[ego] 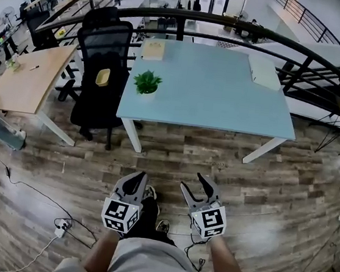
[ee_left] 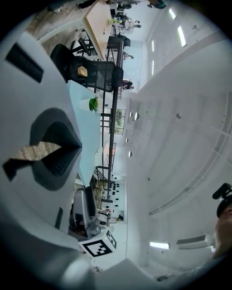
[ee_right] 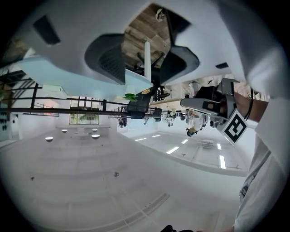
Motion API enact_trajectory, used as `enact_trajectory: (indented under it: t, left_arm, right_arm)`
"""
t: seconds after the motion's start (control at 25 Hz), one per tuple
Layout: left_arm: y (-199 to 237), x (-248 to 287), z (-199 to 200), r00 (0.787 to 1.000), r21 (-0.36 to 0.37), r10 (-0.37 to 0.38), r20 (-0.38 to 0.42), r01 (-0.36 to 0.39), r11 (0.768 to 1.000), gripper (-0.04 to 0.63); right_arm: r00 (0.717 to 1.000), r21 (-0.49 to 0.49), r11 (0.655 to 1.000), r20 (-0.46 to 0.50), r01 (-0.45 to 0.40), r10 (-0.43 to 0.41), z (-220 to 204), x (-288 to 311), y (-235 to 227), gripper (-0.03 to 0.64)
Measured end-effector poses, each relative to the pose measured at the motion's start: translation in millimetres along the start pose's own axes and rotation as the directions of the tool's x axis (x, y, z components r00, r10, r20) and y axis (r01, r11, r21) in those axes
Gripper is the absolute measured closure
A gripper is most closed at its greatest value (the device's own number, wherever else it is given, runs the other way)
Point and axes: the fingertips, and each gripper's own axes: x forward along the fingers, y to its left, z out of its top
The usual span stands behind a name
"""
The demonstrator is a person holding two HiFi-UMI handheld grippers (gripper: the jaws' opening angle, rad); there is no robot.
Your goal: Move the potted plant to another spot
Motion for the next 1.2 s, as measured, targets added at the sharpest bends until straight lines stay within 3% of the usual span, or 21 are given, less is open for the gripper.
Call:
enact_trajectory:
  t: [0.36,0.76,1.2]
  left_arm:
    - [21,81,13,0.997,-0.011,-0.074,-0.012,0.074,0.997,0.584]
    - [104,169,55,0.992,-0.013,-0.128,-0.008,0.128,0.992,0.584]
    - [197,199,38,0.997,-0.098,-0.052,-0.049,0.047,0.994,0.584]
  right_arm:
    - [0.999,0.02,0.998,0.008,0.051,-0.051,7,42,-52,0.383]
    - [0.996,0.001,0.996,-0.021,0.088,-0.088,44,126,-100,0.327]
    - [0.994,0.011,0.999,-0.097,0.044,-0.043,38,208,-110,0.259]
